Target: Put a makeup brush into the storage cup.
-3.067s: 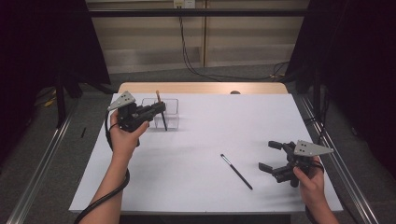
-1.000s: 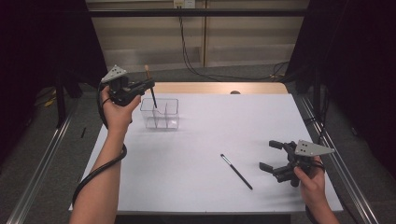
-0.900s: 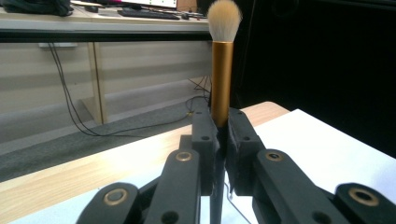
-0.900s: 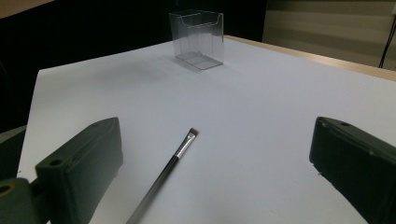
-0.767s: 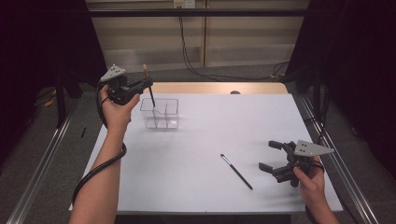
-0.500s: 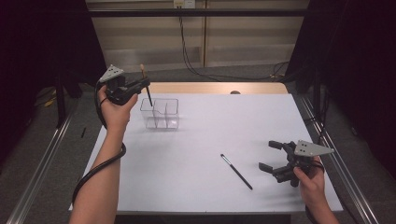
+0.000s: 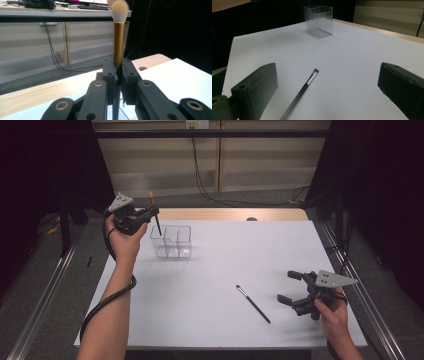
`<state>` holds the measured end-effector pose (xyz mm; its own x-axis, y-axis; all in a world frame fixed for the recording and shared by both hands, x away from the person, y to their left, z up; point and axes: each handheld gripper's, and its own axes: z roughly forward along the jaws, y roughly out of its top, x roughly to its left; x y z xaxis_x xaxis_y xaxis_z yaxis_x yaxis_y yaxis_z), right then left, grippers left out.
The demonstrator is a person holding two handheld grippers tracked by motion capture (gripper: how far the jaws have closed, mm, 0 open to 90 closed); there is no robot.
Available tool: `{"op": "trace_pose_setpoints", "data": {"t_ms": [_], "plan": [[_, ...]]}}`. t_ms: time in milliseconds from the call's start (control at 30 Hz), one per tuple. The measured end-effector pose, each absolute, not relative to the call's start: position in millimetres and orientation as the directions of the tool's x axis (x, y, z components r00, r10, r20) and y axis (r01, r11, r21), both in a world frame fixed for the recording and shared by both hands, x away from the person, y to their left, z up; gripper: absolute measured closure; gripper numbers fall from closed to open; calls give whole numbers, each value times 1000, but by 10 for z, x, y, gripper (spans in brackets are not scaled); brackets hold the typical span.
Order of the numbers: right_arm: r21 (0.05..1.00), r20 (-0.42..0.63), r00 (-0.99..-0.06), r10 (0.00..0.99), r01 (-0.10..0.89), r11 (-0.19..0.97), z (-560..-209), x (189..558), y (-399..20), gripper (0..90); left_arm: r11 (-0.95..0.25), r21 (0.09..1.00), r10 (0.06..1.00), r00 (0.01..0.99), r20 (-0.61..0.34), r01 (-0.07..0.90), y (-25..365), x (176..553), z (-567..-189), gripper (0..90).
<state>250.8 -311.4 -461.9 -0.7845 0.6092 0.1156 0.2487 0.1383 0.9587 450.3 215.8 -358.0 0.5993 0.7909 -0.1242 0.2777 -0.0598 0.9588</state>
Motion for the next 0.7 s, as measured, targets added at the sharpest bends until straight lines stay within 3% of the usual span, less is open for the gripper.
{"op": "trace_pose_setpoints", "data": {"t_ms": [700], "plan": [[960,112,-787,606,244,140,-4615,2506,-3117,22,-59,958,803,583,-121,280,2164,4495,-3715,833]]}}
